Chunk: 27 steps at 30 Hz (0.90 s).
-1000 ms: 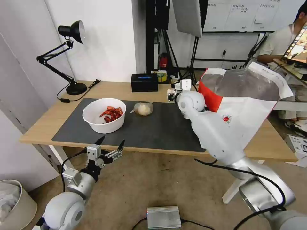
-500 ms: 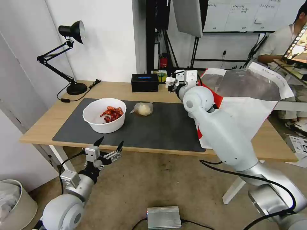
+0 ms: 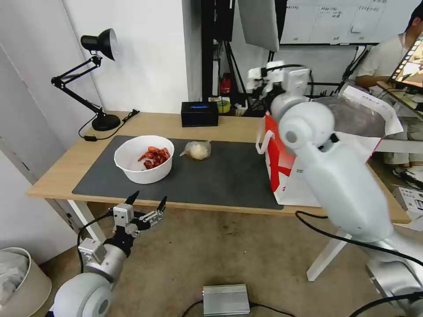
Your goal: Pick up the trash from the table and place it into the takeout bag.
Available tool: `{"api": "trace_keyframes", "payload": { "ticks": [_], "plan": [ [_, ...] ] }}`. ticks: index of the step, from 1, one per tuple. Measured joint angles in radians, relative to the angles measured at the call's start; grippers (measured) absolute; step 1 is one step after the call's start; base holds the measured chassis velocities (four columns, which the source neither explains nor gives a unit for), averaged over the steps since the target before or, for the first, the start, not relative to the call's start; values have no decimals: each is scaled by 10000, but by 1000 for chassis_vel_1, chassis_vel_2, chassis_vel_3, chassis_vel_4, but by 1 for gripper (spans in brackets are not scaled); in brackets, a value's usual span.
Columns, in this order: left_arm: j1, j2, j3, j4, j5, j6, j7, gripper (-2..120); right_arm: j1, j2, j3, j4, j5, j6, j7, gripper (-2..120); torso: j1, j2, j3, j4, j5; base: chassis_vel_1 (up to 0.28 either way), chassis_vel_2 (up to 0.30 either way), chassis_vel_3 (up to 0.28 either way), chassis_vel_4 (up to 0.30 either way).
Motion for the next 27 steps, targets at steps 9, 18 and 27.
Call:
{"api": "trace_keyframes", "payload": {
  "ticks": [9,18,27],
  "plan": [
    [4,-27,83,-91,17,39,-18,100,-1151,-1693,1424,902,898,-5,226,0,0,0,0,0,1,0,0,0,0],
    [-249,212,256,-137,-85,51,-256,100,-2501,-2811,2547,1044,2066,-12,436,0,1,0,0,-2,-2,0,0,0,0],
    [-294,313,226,-99,-107,55,-215,100,-3040,-2829,2745,801,2780,-15,952,0,1,-1,0,0,-1,0,0,0,0]
  ]
}}
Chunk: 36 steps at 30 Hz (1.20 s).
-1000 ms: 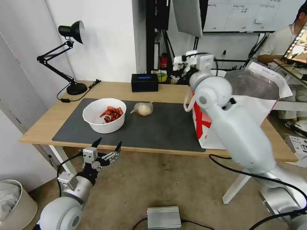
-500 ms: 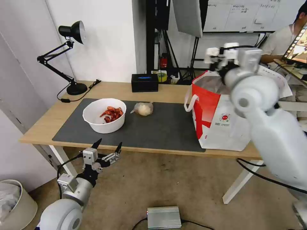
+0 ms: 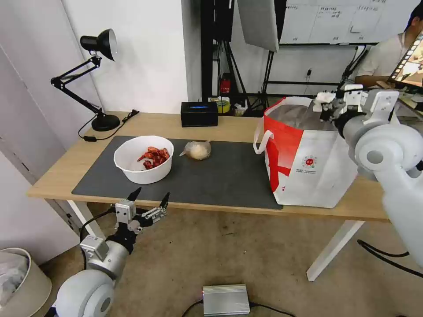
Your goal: Pick up the trash from the table and place it into the takeout bag.
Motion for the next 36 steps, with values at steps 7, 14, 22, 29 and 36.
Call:
{"api": "trace_keyframes", "payload": {
  "ticks": [7,14,22,29,36],
  "plan": [
    [27,104,-105,-40,-29,0,30,100,-67,22,87,144,1103,0,718,12,0,0,0,0,-1,0,0,0,0],
    [-27,58,-148,-97,-70,2,35,100,-14,-176,150,317,1465,0,876,37,0,0,0,0,-1,0,0,0,0],
    [17,69,-163,-157,-80,13,35,100,-41,-422,329,398,1492,1,890,67,0,0,0,-1,-1,0,0,0,0],
    [65,86,-229,-261,-79,13,35,100,-158,-419,426,438,1421,3,842,92,0,0,0,0,0,0,0,0,0],
    [139,94,-350,-316,-84,14,66,100,103,-268,402,616,1181,550,346,100,0,0,0,0,-1,0,0,0,0]
  ]
}}
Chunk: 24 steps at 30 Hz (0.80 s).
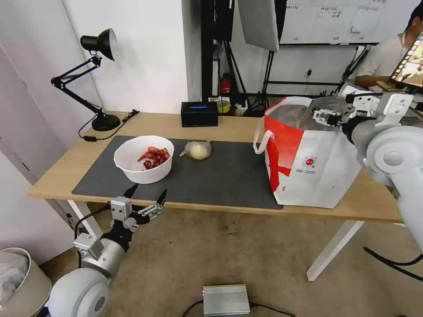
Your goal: Pick up the trash from the table and place it into the takeout bag.
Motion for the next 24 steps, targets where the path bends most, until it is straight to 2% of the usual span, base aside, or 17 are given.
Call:
{"api": "trace_keyframes", "payload": {
  "ticks": [1,4,5,8,13,16,20,24],
  "plan": [
    [0,0,0,0,0,0,0,100,0,0,0,0,0,0,0,100,0,0,0,0,0,0,0,0,0],
    [-41,-61,-32,1,-106,-2,170,100,41,18,-198,459,-524,787,-1126,100,0,0,0,0,0,0,0,0,0],
    [-41,-61,-32,1,-106,-2,170,100,41,18,-198,459,-524,787,-1126,100,0,0,0,0,0,0,0,0,0],
    [-40,-142,-37,14,-152,-6,313,100,-20,-5,-615,1176,-1016,1696,-2102,100,-1,1,0,0,-1,0,0,0,0],
    [-19,-151,-131,68,-222,-49,356,100,-142,-82,-907,1522,-1223,2267,-2705,100,0,1,0,1,-2,0,0,0,0],
    [-94,23,-282,92,-538,-48,356,100,-648,-327,-1198,1714,-1585,2785,-4056,100,-1,2,-1,0,-2,0,0,0,0],
    [-163,92,-289,189,-579,-29,364,100,-1677,-304,-1447,1848,-2105,2966,-4776,100,0,1,0,-1,3,0,0,0,0],
    [-112,76,-293,230,-550,-27,436,100,-2530,-263,-1859,1872,-2621,3292,-5037,100,-1,2,-1,-1,1,0,0,0,0]
  ]
}}
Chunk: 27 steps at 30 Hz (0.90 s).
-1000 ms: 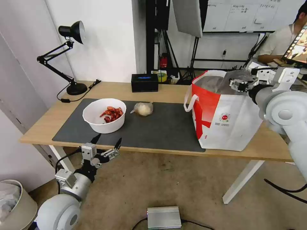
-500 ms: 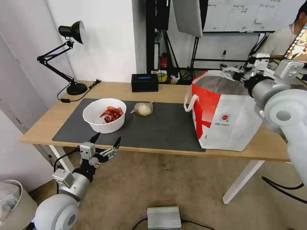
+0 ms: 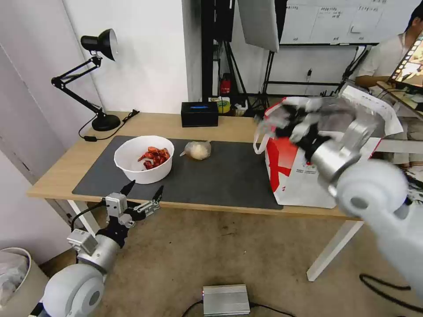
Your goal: Pick up the trash from the table and place it into the takeout bag.
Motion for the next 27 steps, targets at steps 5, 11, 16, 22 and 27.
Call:
{"api": "trace_keyframes", "payload": {
  "ticks": [5,11,16,22,27],
  "plan": [
    [35,-38,-29,0,8,-5,37,100,-539,79,-357,-114,-632,281,-55,100,0,0,0,0,0,0,0,0,0],
    [263,-64,-184,-98,75,-17,279,100,-1232,414,-625,-224,-892,430,372,100,0,0,0,0,-1,0,0,0,0],
    [317,-83,-278,-49,75,-99,385,100,-1643,651,-773,-357,-1332,496,652,100,0,0,1,0,-1,0,0,0,0],
    [348,-165,-279,-6,130,-137,403,100,-1908,866,-889,-404,-1868,520,957,100,0,-1,1,1,-1,0,0,0,0],
    [369,-152,-335,-13,134,-153,427,100,-2255,966,-897,-292,-2072,521,1169,100,0,-1,1,0,-2,0,0,0,0]
  ]
}}
